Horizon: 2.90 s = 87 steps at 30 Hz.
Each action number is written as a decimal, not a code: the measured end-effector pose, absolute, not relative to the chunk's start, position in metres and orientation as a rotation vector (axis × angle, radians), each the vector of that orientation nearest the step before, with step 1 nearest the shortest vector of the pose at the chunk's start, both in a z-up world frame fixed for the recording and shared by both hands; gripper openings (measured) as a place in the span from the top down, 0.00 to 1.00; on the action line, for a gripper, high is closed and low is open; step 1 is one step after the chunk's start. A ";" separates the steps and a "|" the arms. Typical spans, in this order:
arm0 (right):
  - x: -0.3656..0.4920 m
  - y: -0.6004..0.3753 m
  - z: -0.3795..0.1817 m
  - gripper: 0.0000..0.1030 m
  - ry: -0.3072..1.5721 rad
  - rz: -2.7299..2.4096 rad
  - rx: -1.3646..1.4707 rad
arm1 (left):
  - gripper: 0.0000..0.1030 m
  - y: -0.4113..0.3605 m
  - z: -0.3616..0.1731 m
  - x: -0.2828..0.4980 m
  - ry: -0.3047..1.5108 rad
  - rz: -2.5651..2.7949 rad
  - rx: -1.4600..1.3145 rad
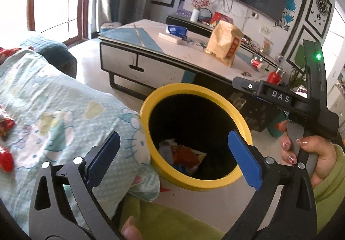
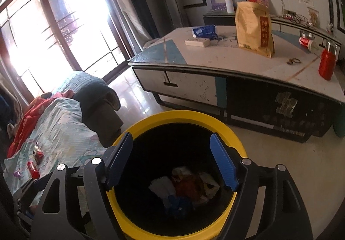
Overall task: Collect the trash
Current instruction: 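Move both open tools back over the red bottle and wrappers on the bed, then grasp the red bottle with the left gripper while the right grasps the brown wrapper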
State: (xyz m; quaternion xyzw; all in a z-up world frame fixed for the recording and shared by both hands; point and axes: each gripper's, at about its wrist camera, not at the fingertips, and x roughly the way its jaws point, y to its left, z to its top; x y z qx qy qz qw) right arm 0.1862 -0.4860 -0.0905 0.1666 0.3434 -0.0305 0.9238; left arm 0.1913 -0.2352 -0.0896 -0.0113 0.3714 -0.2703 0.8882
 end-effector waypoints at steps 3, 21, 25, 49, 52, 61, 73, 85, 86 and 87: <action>0.185 -0.478 -0.085 0.29 0.696 -0.049 0.325 | 0.11 -0.224 -0.084 0.187 0.750 -0.538 -0.028; 0.177 -0.409 -0.062 0.29 0.671 0.084 0.203 | 0.11 -0.159 -0.056 0.169 0.629 -0.368 -0.060; 0.174 -0.389 -0.057 0.29 0.657 0.121 0.173 | 0.11 -0.144 -0.053 0.167 0.612 -0.329 -0.075; 0.174 -0.270 -0.035 0.29 0.648 0.376 0.039 | 0.11 -0.027 -0.042 0.154 0.550 -0.066 -0.223; 0.178 -0.255 -0.033 0.29 0.647 0.404 0.026 | 0.11 -0.013 -0.042 0.153 0.549 -0.036 -0.240; 0.199 -0.214 -0.024 0.35 0.652 0.507 0.004 | 0.11 0.029 -0.053 0.154 0.588 0.039 -0.301; 0.251 -0.152 -0.041 0.58 0.728 0.670 -0.087 | 0.47 0.061 -0.087 0.162 0.701 0.005 -0.460; 0.296 -0.105 -0.091 0.70 0.888 0.754 -0.101 | 0.63 0.045 -0.108 0.172 0.783 -0.130 -0.543; 0.297 -0.103 -0.094 0.70 0.894 0.761 -0.103 | 0.63 0.045 -0.110 0.174 0.787 -0.135 -0.548; 0.298 -0.100 -0.097 0.70 0.899 0.766 -0.103 | 0.63 0.045 -0.112 0.175 0.794 -0.139 -0.554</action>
